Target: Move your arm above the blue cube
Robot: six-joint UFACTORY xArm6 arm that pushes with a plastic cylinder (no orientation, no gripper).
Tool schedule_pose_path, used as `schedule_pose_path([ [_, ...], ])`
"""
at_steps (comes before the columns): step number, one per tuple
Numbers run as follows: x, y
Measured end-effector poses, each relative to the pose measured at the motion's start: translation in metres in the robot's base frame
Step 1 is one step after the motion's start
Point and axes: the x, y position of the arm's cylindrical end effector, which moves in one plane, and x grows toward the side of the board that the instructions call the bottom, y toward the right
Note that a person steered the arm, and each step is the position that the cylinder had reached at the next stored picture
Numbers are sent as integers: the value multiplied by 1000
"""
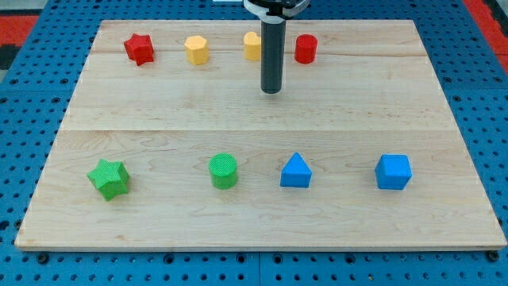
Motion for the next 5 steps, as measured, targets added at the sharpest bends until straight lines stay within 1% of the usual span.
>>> schedule_pose_path([
  [2,0,0],
  [3,2,-9],
  [5,61,100],
])
